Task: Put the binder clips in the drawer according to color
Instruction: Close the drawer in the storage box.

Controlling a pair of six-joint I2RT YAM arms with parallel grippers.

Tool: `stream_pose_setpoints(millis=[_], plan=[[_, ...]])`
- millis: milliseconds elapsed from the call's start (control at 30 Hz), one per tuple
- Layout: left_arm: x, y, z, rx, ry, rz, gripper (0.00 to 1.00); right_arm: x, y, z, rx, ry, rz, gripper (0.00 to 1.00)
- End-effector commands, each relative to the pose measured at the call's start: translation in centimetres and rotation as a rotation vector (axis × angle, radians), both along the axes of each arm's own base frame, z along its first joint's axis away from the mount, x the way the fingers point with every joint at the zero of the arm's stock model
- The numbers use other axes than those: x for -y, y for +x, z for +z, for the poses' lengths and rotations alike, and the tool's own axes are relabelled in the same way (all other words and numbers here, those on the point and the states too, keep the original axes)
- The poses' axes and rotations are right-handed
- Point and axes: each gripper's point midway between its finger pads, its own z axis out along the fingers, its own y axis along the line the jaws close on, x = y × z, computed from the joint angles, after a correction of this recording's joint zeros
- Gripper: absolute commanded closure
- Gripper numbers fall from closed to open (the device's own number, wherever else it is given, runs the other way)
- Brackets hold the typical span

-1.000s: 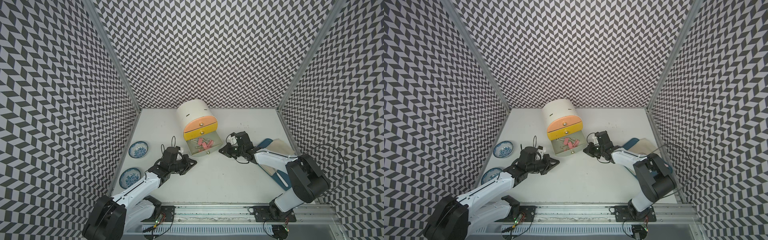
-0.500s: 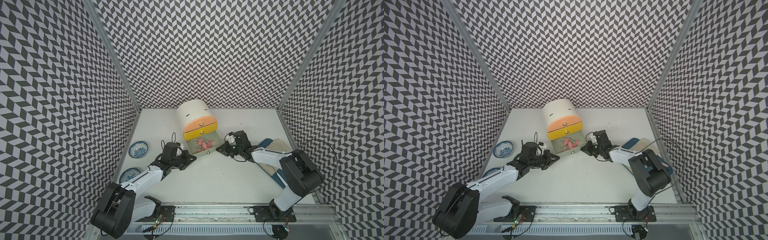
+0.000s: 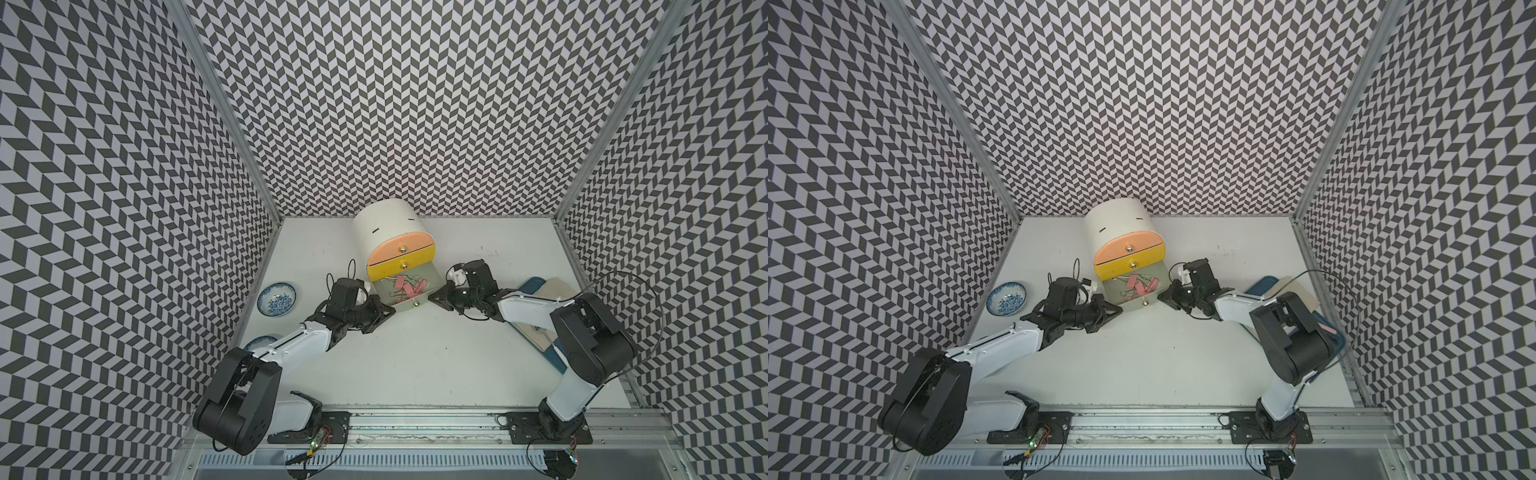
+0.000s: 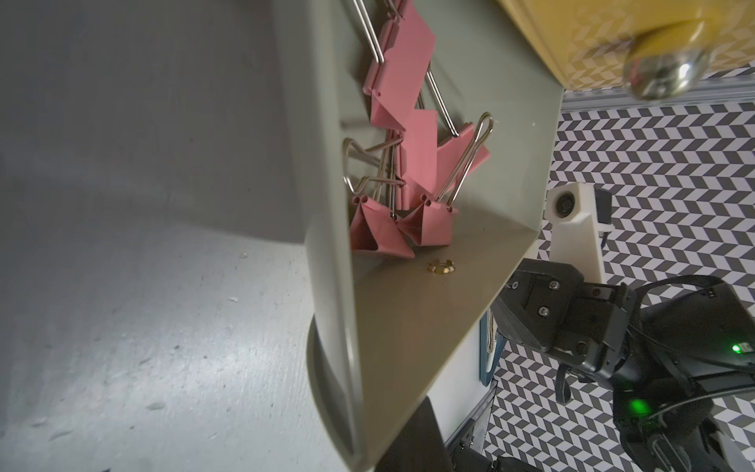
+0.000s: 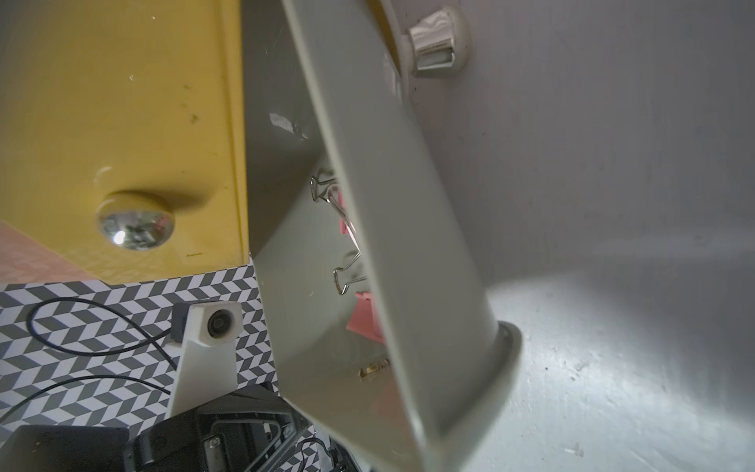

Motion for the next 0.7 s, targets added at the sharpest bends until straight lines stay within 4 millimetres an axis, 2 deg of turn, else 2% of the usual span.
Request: stream_pose_setpoints(millis=[0,233,433,667], plan=[[0.1,1.1,0.5,0.042,0.009,0.0,1.0,-1.0,1.6,2.0,0.067,0.048,0.006,0.96],[0.1,2.4,-0.1,0.036,0.036,0.008,1.0,-1.7,2.4,1.9,0.059,0.059,0.019,0.97],[0.1,3.5,0.5,0.049,0.043,0.018,1.0,-2.4,3.4,2.1,0.057,0.073,0.025,0.97],[-0.3,2.9,1.5,0.054,0.042,0.027,1.0,-3.3,4.9,2.2,0.054,0.107,0.023,0.97]])
